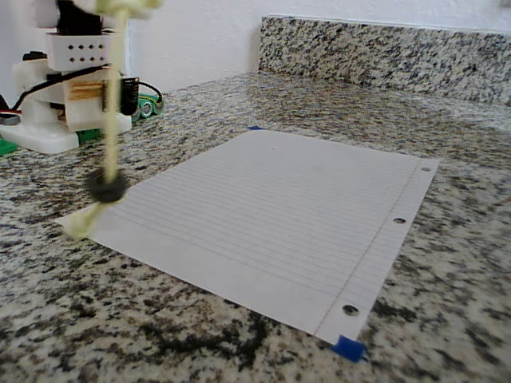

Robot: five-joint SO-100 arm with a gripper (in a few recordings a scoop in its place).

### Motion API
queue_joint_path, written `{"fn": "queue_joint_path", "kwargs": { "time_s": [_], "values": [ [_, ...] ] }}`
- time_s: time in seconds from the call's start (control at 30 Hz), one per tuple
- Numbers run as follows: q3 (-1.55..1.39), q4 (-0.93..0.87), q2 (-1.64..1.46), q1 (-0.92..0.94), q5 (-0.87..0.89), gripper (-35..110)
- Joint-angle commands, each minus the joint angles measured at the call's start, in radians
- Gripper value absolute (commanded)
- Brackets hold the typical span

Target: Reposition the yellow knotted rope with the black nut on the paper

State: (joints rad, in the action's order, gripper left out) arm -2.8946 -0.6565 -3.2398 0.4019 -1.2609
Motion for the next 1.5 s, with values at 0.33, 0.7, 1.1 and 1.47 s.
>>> {"fn": "queue_joint_path", "kwargs": {
  "time_s": [0.33,0.7,1.1,1.47],
  "values": [
    [-0.081,-0.227,-0.141,-0.252,0.265,0],
    [-0.087,-0.36,-0.091,-0.457,0.443,0],
    [-0.12,-0.374,-0.043,-0.626,0.5,0],
    [-0.14,-0.245,-0.028,-0.695,0.374,0]
  ]
}}
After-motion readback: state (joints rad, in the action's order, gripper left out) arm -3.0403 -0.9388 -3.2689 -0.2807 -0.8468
